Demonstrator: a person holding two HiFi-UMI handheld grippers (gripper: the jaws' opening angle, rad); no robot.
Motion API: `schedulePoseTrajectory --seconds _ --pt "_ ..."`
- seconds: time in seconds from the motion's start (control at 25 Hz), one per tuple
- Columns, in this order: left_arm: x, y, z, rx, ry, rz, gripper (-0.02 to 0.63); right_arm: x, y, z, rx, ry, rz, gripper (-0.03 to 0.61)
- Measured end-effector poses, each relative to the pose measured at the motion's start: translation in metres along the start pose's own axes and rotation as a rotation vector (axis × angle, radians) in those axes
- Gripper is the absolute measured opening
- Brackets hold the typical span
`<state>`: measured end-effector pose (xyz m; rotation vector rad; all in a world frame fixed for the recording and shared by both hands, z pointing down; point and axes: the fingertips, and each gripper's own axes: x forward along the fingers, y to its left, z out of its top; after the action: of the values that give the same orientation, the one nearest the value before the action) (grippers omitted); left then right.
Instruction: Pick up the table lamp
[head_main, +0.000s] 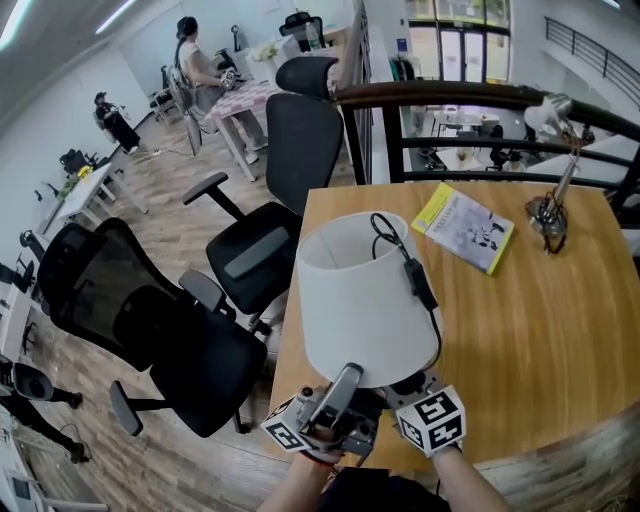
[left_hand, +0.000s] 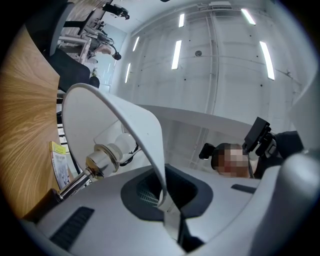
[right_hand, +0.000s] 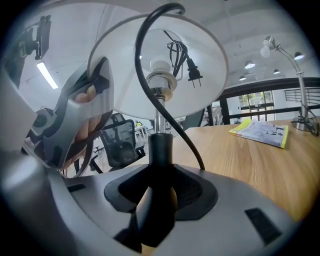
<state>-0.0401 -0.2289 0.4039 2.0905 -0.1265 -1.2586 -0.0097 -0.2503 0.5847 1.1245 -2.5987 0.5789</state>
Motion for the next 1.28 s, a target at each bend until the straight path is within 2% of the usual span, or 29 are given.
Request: schedulePoseTrajectory --seconds 0.28,0.6,1.28 --pt "0.005 -0.001 -0.001 0.010 0.018 -0.002 0.011 -0.004 -0.001 0.003 -0.002 -0.016 -0.006 0.152" --pt "0.022 -0.007 -0.011 0.077 0.110 -0.001 0.011 -0.011 -0.006 0.013 0.013 -0.031 -0.024 0.152" --pt "0.071 -0.028 0.005 0.129 0.108 -0.081 0.011 -0.030 -0.014 0.072 -0.011 -0.104 -0.055 0.150"
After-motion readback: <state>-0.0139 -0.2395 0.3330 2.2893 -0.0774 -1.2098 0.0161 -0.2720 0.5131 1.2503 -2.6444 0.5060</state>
